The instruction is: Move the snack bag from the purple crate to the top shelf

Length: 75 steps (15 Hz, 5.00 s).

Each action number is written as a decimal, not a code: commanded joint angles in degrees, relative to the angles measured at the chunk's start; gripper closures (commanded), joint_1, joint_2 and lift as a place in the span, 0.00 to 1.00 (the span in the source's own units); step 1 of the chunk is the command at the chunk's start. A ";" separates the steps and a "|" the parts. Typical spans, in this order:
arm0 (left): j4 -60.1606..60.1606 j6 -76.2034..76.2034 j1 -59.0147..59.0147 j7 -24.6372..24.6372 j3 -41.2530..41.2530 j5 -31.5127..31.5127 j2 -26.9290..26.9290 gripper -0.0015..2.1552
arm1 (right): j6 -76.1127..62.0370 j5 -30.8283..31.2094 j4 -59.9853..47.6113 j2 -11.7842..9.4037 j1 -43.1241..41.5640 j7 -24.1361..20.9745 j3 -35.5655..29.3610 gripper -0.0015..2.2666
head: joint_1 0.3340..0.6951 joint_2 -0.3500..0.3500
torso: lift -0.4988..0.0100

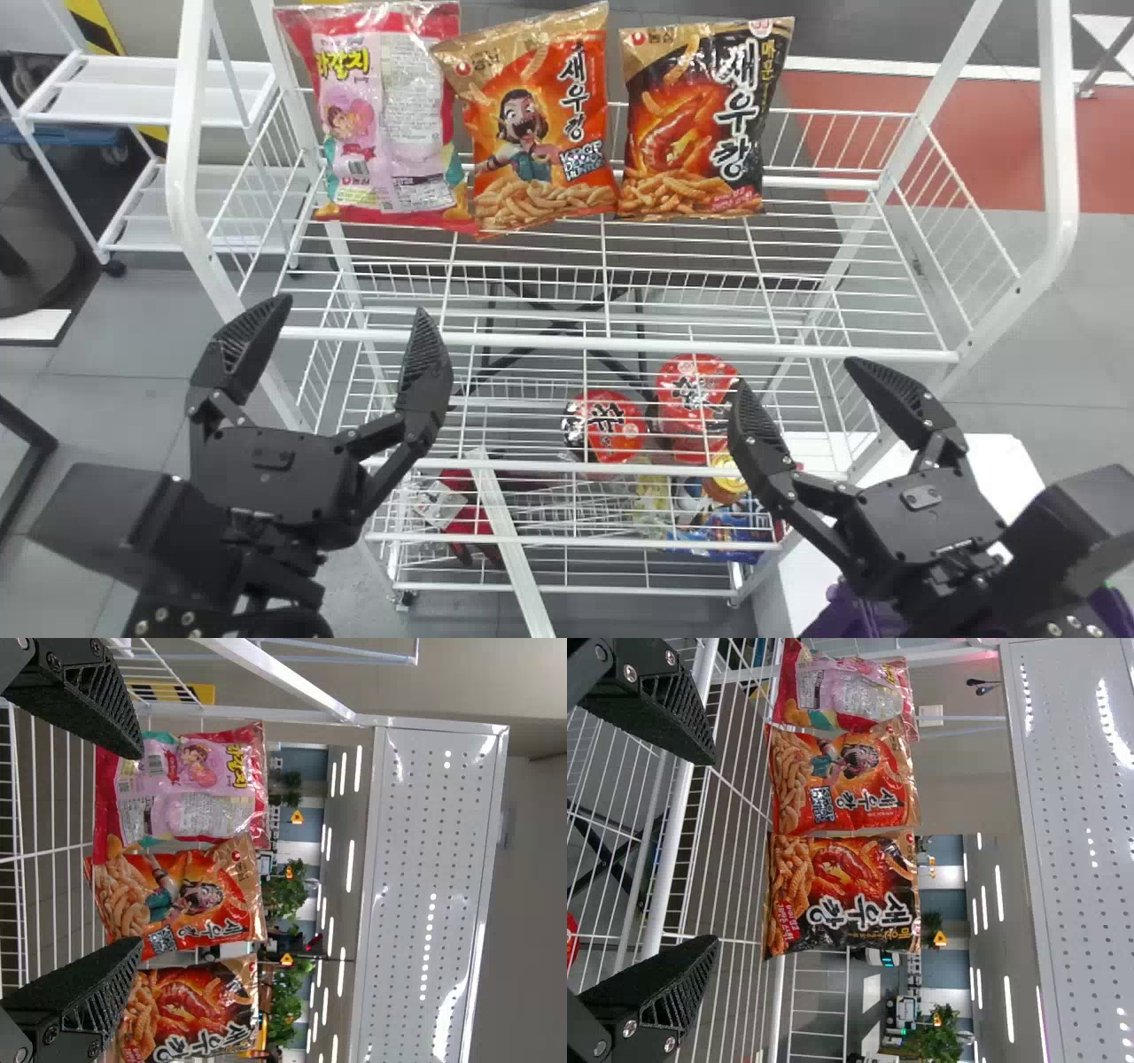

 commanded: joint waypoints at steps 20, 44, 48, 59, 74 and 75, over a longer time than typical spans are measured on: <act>0.14 0.00 0.00 0.29 0.01 -0.29 0.00 0.03 | -0.29 -0.51 0.00 -0.53 0.00 0.00 -1.05 0.04 | 1.00 0.43 | 0.65; 0.05 -0.88 0.18 0.38 -0.16 -0.11 0.18 0.03 | -0.29 -0.60 -0.35 -0.70 0.18 0.18 -1.32 0.06 | 1.00 0.43 | 0.46; 0.23 -1.05 0.18 0.73 -0.16 -0.03 0.26 0.03 | -0.47 -0.51 -0.44 -0.70 0.18 0.18 -1.23 0.06 | 1.00 0.43 | 0.43; 0.14 -1.05 0.18 0.73 -0.16 -0.03 0.44 0.03 | -0.12 -0.16 -0.44 -0.79 0.26 0.44 -1.41 0.06 | 1.00 0.43 | 0.35; 0.41 -0.88 0.26 1.08 -0.16 -0.20 0.35 0.03 | 0.06 -0.33 0.27 -1.41 -0.70 2.20 -2.02 0.06 | 1.00 0.43 | 0.23; 0.41 -0.88 0.35 1.25 -0.16 -0.20 0.35 0.03 | 0.23 -0.24 0.44 -1.41 -0.79 2.29 -1.93 0.06 | 1.00 0.43 | 0.22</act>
